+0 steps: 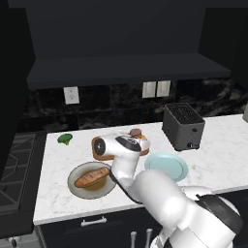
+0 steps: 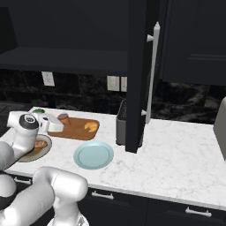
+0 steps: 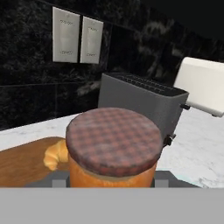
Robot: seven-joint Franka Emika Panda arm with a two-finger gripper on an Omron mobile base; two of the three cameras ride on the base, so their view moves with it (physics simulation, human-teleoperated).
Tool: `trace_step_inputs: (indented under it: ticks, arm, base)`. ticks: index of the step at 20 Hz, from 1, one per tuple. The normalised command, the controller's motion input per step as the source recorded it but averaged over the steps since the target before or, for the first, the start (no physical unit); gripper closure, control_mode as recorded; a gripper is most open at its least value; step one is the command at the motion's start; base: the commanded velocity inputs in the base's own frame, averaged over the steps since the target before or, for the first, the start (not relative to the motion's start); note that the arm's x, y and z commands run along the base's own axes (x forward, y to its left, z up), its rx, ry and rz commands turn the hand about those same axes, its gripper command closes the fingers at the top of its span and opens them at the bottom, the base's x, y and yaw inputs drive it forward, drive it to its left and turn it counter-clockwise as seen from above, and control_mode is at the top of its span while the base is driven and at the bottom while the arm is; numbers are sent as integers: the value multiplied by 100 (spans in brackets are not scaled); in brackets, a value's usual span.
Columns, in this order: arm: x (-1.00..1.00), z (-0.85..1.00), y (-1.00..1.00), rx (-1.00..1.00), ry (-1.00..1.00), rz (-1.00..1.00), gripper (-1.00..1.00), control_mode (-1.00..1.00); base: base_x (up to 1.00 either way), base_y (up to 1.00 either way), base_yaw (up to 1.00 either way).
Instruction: From the different types of pastries on the counter, select a croissant and place it on the cutting board. Then retrieve a jar of jam from the cabinet and place it alongside the croissant on the cutting board.
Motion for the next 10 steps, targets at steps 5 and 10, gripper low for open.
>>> trace_step_inputs:
  ticks: [5, 10]
  arm:
    - [33, -18, 0, 0, 0, -1, 100, -100]
    - [23, -20, 0, 0, 0, 0, 100, -100]
  base:
    - [0, 0, 0]
    - [0, 0, 0]
